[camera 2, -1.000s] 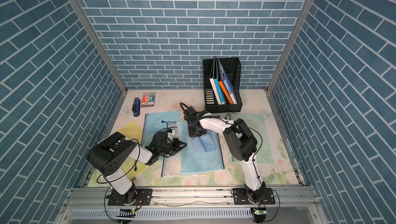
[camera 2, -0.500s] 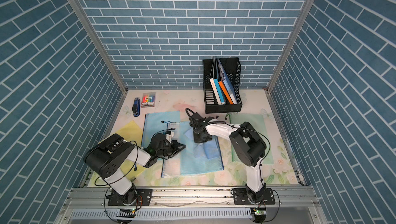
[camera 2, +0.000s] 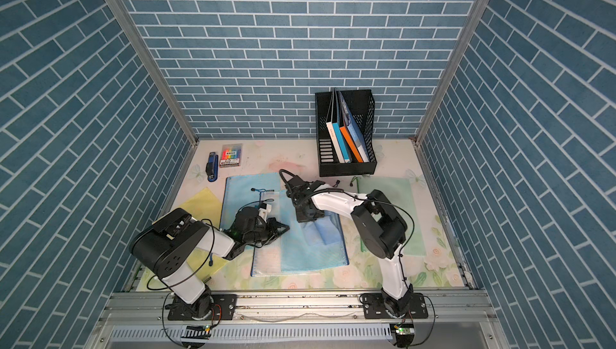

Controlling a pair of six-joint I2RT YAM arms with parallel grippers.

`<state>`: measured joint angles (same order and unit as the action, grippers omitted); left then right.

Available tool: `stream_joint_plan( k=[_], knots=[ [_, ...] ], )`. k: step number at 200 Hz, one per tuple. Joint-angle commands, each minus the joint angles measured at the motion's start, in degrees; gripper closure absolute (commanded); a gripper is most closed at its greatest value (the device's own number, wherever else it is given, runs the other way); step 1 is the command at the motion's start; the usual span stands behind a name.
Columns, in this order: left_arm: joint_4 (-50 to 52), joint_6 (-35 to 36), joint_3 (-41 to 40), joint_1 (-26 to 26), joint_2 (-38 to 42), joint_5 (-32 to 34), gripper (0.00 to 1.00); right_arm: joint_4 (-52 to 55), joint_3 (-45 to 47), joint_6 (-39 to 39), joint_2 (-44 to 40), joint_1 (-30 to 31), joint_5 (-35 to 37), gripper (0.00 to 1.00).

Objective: Wipe the document bag
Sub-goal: Wipe the dirt from the document bag.

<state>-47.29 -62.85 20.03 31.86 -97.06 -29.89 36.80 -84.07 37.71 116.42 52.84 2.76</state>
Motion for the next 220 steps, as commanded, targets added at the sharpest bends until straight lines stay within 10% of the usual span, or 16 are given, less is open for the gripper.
stream_joint_plan(
  k=[1, 116, 220],
  knots=[
    [1.56, 1.85, 1.41, -0.15, 0.71, -0.89, 1.00, 0.33, -4.35, 2.68, 3.41, 3.15, -3.97, 1.00],
    [4.91, 3.48, 2.94, -0.13, 1.90, 0.56, 1.00, 1.69, 20.56, -0.16, -14.72, -11.28, 3.94, 1.00],
    [5.11, 2.83, 6.25, 0.35, 0.22, 1.76, 1.00, -1.82, 1.53, 2.65, -0.12, 3.41, -6.83, 1.00]
  ],
)
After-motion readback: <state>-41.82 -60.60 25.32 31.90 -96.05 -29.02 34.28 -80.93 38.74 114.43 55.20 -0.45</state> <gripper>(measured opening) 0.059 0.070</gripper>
